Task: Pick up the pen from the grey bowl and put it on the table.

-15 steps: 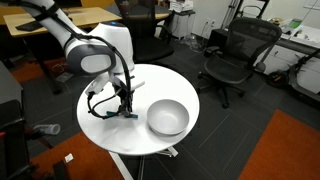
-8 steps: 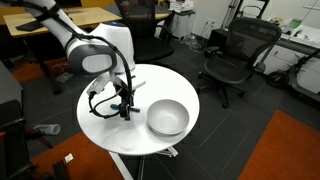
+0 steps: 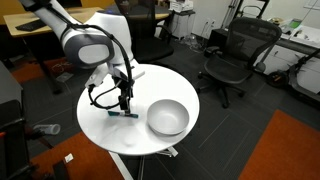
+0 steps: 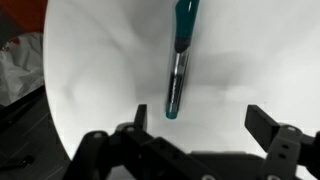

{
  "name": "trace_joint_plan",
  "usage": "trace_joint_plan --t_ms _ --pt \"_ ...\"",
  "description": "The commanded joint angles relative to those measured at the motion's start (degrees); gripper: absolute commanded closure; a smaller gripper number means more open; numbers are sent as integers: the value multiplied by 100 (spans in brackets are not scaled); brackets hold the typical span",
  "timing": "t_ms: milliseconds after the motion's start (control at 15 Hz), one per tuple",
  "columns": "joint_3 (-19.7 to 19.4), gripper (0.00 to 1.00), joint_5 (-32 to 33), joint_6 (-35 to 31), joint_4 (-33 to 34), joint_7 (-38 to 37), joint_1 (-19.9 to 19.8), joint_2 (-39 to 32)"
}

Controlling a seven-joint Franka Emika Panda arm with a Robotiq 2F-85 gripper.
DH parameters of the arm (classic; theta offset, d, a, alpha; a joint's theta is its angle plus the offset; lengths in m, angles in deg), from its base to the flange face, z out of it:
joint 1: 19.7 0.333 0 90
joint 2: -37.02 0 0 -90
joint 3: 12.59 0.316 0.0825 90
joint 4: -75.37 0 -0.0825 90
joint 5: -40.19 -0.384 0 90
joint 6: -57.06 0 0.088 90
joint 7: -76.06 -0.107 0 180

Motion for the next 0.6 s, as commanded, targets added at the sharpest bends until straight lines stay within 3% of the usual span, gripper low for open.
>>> trace_joint_plan --t_ms 0,533 --pt "19 0 27 -59 -421 85 103 554" --pt "46 0 66 9 -254 -3 87 552"
